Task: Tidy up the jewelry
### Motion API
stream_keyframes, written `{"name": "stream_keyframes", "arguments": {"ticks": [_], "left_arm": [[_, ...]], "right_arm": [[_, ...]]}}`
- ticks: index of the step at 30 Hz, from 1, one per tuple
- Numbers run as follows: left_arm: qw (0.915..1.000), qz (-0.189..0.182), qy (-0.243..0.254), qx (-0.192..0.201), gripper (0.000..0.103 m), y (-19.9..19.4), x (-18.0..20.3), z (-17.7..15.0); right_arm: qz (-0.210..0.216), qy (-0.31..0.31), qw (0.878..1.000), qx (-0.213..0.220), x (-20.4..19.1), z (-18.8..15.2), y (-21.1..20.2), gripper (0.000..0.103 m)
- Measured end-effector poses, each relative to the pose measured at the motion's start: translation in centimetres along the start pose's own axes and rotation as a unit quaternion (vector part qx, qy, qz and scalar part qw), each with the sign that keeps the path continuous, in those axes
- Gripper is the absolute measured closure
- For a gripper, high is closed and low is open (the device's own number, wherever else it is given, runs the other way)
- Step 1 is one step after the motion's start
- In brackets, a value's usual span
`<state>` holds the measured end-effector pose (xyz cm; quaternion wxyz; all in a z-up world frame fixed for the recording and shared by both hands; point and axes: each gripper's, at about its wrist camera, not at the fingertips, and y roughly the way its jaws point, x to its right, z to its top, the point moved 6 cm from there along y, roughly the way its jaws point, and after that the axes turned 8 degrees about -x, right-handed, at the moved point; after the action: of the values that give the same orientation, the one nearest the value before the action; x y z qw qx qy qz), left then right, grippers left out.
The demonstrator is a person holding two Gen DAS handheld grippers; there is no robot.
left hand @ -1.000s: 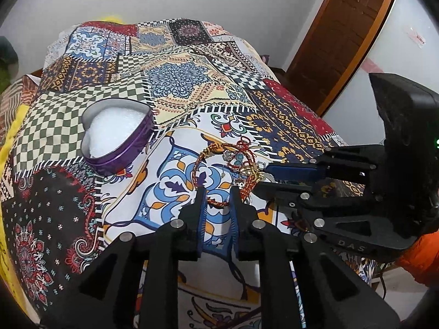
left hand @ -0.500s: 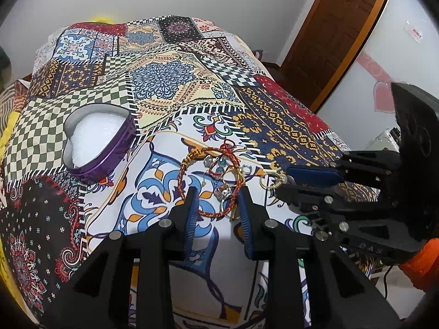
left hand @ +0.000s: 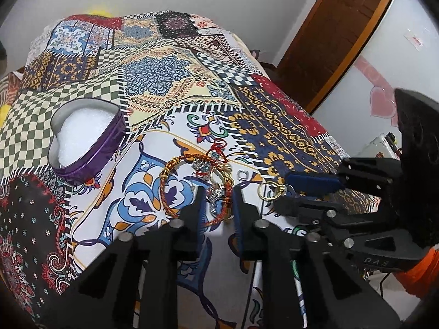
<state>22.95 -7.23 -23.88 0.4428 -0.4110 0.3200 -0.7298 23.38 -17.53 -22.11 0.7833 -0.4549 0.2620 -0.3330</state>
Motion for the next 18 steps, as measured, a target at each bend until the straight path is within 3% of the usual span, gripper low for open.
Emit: {"name": "stream_keyframes", "arguments": {"ticks": [5,6,9,11,18], "left_arm": [[0.9999,0.005,0.005,0.009,0.093,-0.3,0.2,-0.1],[0.9999,0.005,0.005,0.010,0.103,-0.4,0.1,-0.1],[0.9999,0.002,0.004,0.009,0.103,-0.3,0.0,-0.2],[0.9999,0.002,0.003,0.011,0.103,-0.4,-0.1,-0.2],[0.9998,0.010,0.001,0.016,0.103,-1.2,-0.3,-0.1]], "right_arm": [[-0.018,-0.013,1.000,0.005,-0.4,0.7,0.5,0.072],[-0.017,-0.016,1.000,0.003,-0.5,0.7,0.8,0.072],[-0.021,-0.025,0.999,0.003,-0.7,0.8,1.0,0.074],[-0.024,-0.028,0.999,0.004,-0.8,0.9,1.0,0.085],[-0.012,-0.020,1.000,0.014,-0.7,0.9,0.2,0.085]]}}
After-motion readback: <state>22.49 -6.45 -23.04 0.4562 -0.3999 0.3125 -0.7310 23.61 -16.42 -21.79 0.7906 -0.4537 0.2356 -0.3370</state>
